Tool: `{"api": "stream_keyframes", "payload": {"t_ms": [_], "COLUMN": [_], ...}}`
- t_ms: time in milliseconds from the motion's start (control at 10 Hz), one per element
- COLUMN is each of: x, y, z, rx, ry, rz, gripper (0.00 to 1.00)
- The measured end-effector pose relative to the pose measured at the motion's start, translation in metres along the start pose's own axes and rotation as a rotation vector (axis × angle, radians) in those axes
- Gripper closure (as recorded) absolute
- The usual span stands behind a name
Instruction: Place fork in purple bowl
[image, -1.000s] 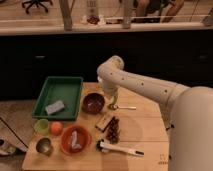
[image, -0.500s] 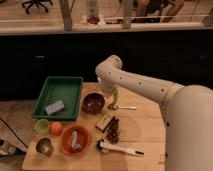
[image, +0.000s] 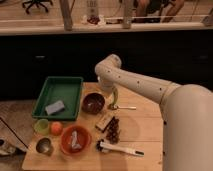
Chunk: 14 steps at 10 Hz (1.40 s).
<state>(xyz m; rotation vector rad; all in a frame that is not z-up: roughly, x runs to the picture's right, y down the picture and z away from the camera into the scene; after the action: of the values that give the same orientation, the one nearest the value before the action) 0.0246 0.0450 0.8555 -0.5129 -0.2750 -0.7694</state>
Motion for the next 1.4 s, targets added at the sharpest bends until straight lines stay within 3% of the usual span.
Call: {"api": "stream_keyframes", "payload": {"t_ms": [200,400,500,700,1000,1400], "x": [0.014,0.034,0.039,0.041,0.037,0.037], "y": [0.024,0.062,0.075,0.086,0.092,0.103], "z": [0.002,0.007,0.014,0.034,0.062,0.091], "rx": [-0.022,-0.060,-0.078,-0.104,-0.128,-0.132], "ry": [-0.008,-0.032,-0.043,-0.066,-0.081,-0.075], "rz": [0.085,0.242,0.313,0.409,0.468,0.556], "gripper": [0.50,0.27,0.21,0.20,0.20,0.20]}}
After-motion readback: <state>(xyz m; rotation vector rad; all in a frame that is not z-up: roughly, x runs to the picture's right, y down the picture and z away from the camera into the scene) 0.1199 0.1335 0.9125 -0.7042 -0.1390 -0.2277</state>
